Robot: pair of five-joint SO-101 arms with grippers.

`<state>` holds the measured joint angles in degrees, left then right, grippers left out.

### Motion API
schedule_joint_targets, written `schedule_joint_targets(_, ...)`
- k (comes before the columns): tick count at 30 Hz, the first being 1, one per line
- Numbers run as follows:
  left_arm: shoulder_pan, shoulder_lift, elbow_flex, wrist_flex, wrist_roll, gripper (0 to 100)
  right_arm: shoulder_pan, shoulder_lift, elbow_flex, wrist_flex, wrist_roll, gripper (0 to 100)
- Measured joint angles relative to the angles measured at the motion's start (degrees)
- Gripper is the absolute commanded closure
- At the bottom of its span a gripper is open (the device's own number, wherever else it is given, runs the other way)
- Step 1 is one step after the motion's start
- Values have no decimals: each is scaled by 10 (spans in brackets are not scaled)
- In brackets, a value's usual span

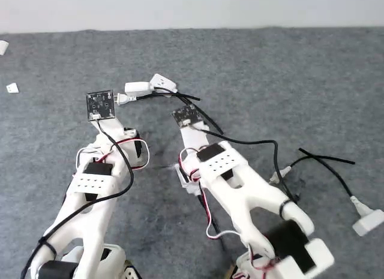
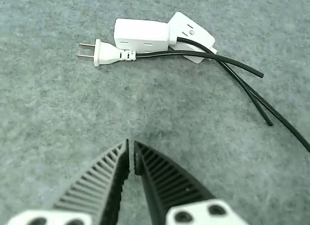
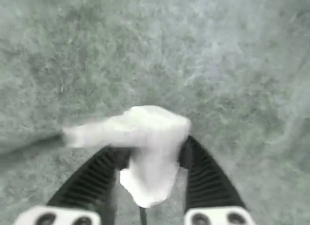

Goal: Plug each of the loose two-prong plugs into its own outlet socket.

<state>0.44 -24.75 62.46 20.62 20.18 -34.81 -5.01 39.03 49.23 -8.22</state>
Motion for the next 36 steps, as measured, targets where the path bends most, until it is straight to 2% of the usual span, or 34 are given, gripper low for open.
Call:
schedule_joint_targets(5, -2, 0, 0, 0, 0, 987, 9, -5, -4, 13, 4, 991)
schedule_joint_targets(9, -1, 0, 0, 0, 0, 987, 80, -66, 8, 59, 8, 991)
schedule_joint_targets(17, 0, 0, 0, 0, 2, 987, 347, -259, 8, 142, 34, 991)
schedule_joint_targets(23, 3, 2, 0, 0, 4, 982, 607, -306, 9, 150, 98, 988)
schedule_joint_targets(26, 26, 24, 0, 0, 1, 901, 728, -288, 14, 135, 139, 911)
schedule_joint_targets(29, 55, 60, -22, 4, -59, 765, 803, -238, 18, 109, 155, 794)
schedule_joint_targets(31, 64, 84, -40, 18, -89, 681, 824, -204, 18, 91, 163, 766)
schedule_joint_targets(33, 65, 107, -55, 26, -84, 622, 828, -180, 18, 76, 164, 775)
schedule_joint_targets(36, 55, 137, -73, 30, -61, 606, 830, -174, 15, 73, 164, 776)
